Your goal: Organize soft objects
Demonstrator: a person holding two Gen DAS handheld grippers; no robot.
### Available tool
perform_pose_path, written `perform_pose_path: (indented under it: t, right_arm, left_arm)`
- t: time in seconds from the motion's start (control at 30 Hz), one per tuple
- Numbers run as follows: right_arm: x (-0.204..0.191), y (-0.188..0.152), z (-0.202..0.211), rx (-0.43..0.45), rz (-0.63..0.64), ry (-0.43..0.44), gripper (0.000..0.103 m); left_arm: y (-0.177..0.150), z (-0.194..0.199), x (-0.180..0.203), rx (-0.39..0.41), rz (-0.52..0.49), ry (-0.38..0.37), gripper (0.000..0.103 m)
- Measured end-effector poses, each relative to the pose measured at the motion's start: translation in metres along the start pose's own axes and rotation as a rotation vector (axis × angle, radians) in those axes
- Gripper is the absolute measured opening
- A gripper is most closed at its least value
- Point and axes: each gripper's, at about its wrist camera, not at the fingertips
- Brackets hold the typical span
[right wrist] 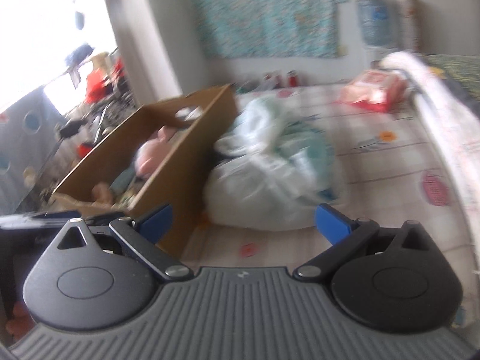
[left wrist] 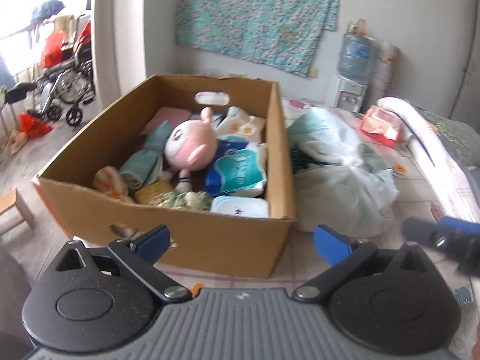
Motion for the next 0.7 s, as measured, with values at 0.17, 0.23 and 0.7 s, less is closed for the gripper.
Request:
perform_pose_path:
  t: [0.17,0.23,0.7]
  right_arm:
    - [-0.029,0.0,-0.028,-0.078,0.061,0.029,0.102]
    - [-0.035,0.0,-0.035,-0.091,0.076,0.026,0.102]
    - [-0.049,0.006,-0.047,-0.108,0.139,-0.034,0.102]
  left_arm:
    - [-0.003,0.0,-0.008,-0.008,0.004,0.035,0.102]
    - [-0.004,-0.001,-0.011,-0.015,0.009,0.048,0.102]
    - [-0.005,-0.005,-0.024,-0.034,0.016,0.051,0.102]
Point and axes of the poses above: each gripper's, at about its wrist camera, not at the fingertips, and z roughly against the way its jaws point, x to its right, y to its top, and after that the axes turned 6 degrees about z, right-handed
